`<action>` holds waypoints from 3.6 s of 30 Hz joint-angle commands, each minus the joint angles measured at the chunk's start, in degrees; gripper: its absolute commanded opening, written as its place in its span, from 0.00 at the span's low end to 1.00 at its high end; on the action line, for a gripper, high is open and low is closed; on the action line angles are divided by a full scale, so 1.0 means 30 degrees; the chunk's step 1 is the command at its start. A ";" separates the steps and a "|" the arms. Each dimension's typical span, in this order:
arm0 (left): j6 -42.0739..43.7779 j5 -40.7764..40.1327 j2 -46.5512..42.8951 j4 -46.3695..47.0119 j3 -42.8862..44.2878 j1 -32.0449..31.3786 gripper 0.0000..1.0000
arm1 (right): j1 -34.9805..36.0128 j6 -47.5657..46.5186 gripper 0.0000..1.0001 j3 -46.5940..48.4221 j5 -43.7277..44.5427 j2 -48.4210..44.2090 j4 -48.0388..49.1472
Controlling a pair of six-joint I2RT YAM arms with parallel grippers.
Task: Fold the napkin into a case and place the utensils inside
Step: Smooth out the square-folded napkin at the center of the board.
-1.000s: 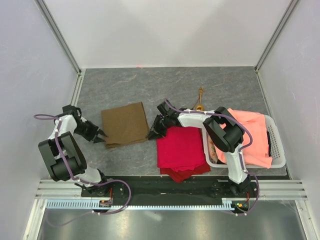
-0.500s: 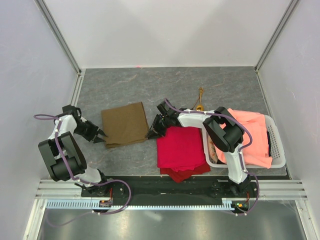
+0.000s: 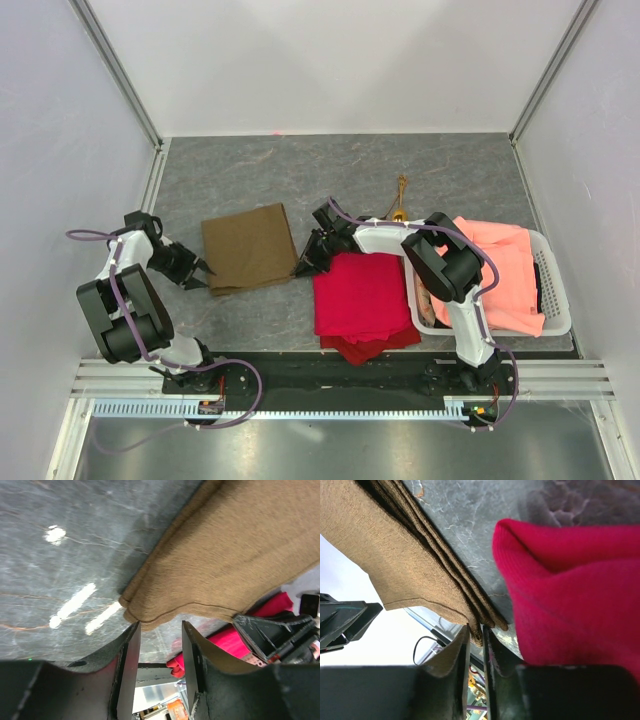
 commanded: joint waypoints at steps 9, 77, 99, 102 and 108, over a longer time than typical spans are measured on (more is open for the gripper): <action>0.1065 -0.0939 0.0849 -0.0687 0.0234 -0.0120 0.46 | -0.0052 0.0146 0.04 0.0806 -0.0168 -0.0821 -0.0309; -0.0576 0.2255 -0.0381 0.1745 0.3142 -0.0824 0.02 | -0.2132 -0.9112 0.00 0.9044 -0.2219 0.1347 -0.3445; -0.0575 -0.1232 -0.0821 -0.0569 0.0587 -0.0795 0.02 | -0.1430 -0.9580 0.00 0.4764 -0.2571 0.0497 -0.3122; -0.0605 -0.1698 -0.0936 -0.0891 0.0498 -0.0824 0.02 | -0.1400 -0.9639 0.00 0.4324 -0.2425 0.0263 -0.3093; -0.0809 -0.2051 -0.0996 -0.1185 0.0352 -0.0824 0.02 | -0.1225 -0.9669 0.00 0.3971 -0.2337 0.0438 -0.2947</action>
